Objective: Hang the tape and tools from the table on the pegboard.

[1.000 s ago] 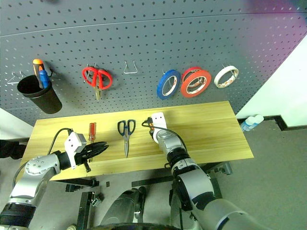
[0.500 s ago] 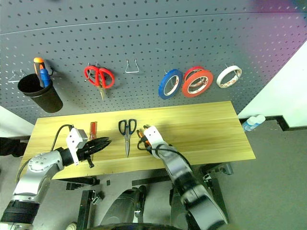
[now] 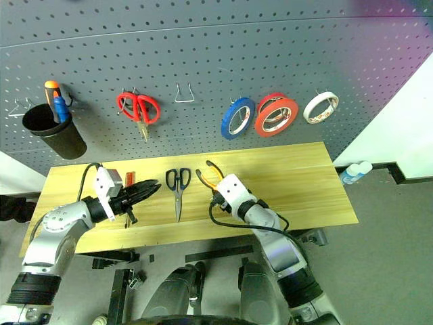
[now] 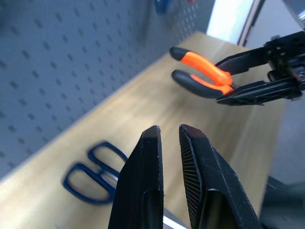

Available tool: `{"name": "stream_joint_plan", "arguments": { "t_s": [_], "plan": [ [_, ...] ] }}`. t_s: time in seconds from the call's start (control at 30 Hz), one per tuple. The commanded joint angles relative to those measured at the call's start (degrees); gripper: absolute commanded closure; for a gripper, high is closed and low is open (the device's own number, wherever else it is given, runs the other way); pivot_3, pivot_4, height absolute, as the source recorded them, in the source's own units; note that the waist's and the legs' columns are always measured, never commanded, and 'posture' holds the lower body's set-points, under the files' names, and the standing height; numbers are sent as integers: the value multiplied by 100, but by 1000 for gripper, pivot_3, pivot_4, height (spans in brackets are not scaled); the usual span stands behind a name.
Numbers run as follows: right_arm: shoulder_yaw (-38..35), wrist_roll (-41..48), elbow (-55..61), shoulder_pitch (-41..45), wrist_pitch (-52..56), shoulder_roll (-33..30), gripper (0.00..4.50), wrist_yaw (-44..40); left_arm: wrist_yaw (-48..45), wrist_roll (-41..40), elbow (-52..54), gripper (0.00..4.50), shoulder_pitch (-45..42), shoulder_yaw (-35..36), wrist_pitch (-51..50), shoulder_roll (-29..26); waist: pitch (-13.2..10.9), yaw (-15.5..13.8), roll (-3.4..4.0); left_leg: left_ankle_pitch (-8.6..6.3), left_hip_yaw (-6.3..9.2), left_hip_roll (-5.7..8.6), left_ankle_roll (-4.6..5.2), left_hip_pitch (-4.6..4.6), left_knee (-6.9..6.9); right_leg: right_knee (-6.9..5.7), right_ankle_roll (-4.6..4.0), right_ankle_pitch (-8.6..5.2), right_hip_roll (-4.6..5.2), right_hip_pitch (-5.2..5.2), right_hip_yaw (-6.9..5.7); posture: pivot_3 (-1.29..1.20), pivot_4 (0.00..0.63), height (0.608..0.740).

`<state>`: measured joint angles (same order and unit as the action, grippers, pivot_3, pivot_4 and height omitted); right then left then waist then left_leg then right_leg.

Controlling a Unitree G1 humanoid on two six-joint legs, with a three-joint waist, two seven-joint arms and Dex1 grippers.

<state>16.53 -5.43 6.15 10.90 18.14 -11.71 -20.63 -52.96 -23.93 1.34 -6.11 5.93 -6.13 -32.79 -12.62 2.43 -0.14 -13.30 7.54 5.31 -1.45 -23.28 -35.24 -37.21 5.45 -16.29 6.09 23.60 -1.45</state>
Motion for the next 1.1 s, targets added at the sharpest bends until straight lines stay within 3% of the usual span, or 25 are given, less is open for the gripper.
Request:
{"name": "stream_joint_plan", "arguments": {
  "t_s": [0.03, 0.4, 0.57, 1.1],
  "plan": [
    [-288, 344, 617, 326, -164, 152, 2397, -63, -28, -181, 280, 3858, -57, 257, 17, -88, 2, 10, -3, 3, 0, -2, -4, 0, 0, 0, -2, 2, -9, 0, 0, -50, 141, 740],
    [-768, 988, 1274, 1392, -44, 299, 2397, -191, 222, -134, 266, 3858, -119, 490, 190, 2, 44, -8, -45, 28, 0, -16, -47, 1, -3, -6, -14, 15, -25, 2, 0, -25, 97, 740],
    [-881, 929, 1037, 2137, -77, 385, 2397, 42, 393, -68, 203, 3858, -151, 515, 300, 80, 98, -3, -47, 30, -5, -16, -52, 1, -6, -17, -15, 17, -26, 7, 0, -19, 82, 740],
    [-1030, 424, -1949, 4070, -1757, 1396, 2397, 1345, 809, 234, 58, 3858, -286, 404, 587, 396, 348, 25, -61, 39, -23, -18, -65, 27, -13, -61, -19, 19, -35, 8, 28, -13, 54, 740]
  ]
}}
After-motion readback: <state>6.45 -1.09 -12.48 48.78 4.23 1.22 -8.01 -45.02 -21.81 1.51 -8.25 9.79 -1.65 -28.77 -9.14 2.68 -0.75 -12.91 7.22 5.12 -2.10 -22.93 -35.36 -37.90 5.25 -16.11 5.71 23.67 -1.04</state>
